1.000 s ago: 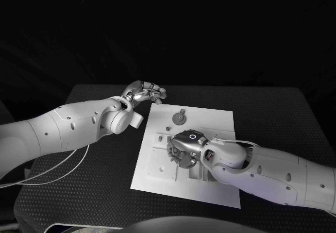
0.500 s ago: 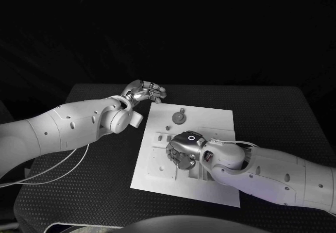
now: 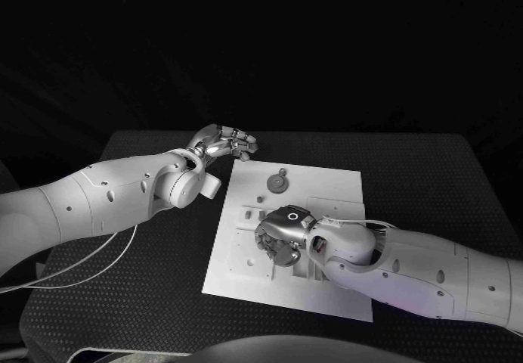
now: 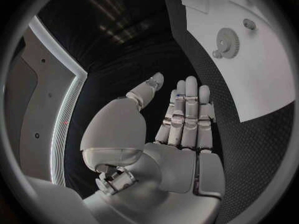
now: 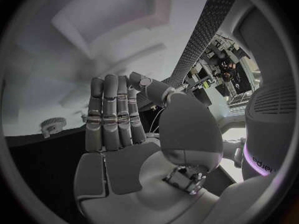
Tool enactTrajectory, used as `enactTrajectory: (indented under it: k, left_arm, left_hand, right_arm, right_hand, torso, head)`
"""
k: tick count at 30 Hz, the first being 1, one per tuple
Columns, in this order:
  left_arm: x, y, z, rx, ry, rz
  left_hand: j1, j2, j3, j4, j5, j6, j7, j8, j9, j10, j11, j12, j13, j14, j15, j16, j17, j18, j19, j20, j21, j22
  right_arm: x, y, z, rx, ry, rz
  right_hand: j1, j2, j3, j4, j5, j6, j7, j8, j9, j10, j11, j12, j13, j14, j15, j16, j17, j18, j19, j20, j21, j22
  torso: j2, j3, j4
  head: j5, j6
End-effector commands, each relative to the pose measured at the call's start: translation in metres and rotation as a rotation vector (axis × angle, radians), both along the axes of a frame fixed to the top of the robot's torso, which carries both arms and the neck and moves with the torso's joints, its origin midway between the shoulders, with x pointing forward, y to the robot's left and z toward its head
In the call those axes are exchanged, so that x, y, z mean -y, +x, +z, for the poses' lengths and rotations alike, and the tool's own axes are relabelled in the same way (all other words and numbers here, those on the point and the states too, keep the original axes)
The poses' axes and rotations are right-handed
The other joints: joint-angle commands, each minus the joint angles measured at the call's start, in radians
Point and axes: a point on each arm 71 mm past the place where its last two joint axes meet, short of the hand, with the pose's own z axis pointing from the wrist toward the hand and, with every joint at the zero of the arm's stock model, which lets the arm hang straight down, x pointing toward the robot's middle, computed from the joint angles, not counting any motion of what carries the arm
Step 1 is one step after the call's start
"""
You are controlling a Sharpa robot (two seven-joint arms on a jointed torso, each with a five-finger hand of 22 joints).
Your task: Assemble the parts on the task board
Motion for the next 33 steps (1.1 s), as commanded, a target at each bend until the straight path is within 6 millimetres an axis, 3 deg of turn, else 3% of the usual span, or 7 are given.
enactTrajectory:
  k: [1,16,25,33]
  left_arm:
    - [0.002,0.0001,0.0019,0.003,-0.01,-0.008]
    - [-0.0001,0.0,0.0018,-0.002,-0.008,-0.008]
    - [-0.0008,-0.0002,0.0017,-0.005,-0.008,-0.01]
    - [-0.002,-0.0001,0.0016,-0.006,-0.007,-0.008]
  left_hand:
    - [-0.008,-0.003,-0.002,0.003,-0.004,-0.008,0.0,0.001,0.001,-0.007,-0.003,-0.003,-0.001,0.002,0.008,-0.005,0.001,0.01,0.001,0.006,-0.004,0.001]
    - [-0.009,-0.003,-0.003,0.004,-0.005,-0.009,0.0,0.001,0.001,-0.008,-0.002,-0.003,-0.002,0.001,0.008,-0.006,0.002,0.01,0.0,0.006,-0.005,0.002]
    - [-0.009,-0.004,-0.003,0.004,-0.005,-0.009,0.0,0.001,0.001,-0.009,-0.002,-0.004,-0.002,0.0,0.009,-0.008,0.004,0.01,-0.001,0.007,-0.006,0.003]
    - [-0.008,-0.005,-0.002,0.004,-0.006,-0.01,0.001,0.001,0.002,-0.01,-0.001,-0.004,-0.003,-0.001,0.009,-0.01,0.004,0.01,-0.002,0.007,-0.007,0.003]
  right_arm:
    - [0.0013,-0.0002,-0.0066,-0.005,-0.064,-0.008]
    - [0.0042,0.0032,-0.0035,0.007,-0.004,-0.034]
    - [0.0062,0.0049,-0.0022,0.001,0.026,-0.049]
    - [0.0076,0.0058,-0.0018,0.0,0.034,-0.057]
  right_hand:
    - [-0.007,0.008,-0.003,-0.004,0.006,0.005,0.0,0.004,0.002,0.003,-0.002,-0.007,0.002,0.003,-0.003,-0.007,0.001,0.015,0.009,0.0,0.0,0.015]
    - [-0.01,0.002,0.004,0.002,-0.009,-0.011,0.007,-0.01,0.005,-0.013,0.007,-0.025,0.005,-0.009,0.004,-0.021,0.002,0.015,-0.004,0.006,-0.01,0.014]
    - [-0.022,-0.041,-0.006,0.013,-0.014,-0.061,0.028,-0.044,-0.001,-0.059,0.031,-0.061,0.003,-0.04,0.021,-0.047,0.002,0.015,-0.038,0.02,-0.029,0.016]
    - [-0.014,-0.062,-0.011,0.019,-0.016,-0.097,0.044,-0.067,-0.007,-0.097,0.048,-0.086,0.002,-0.053,0.03,-0.056,0.008,0.015,-0.053,0.027,-0.038,0.019]
  torso:
    - [0.0,0.0002,-0.0001]
    - [0.0,0.0013,-0.0011]
    - [0.0,0.0013,-0.0016]
    - [0.0,0.0013,-0.0006]
  head:
    - [-0.001,-0.001]
    - [0.0,-0.002]
    - [-0.002,0.0]
    - [-0.004,0.0]
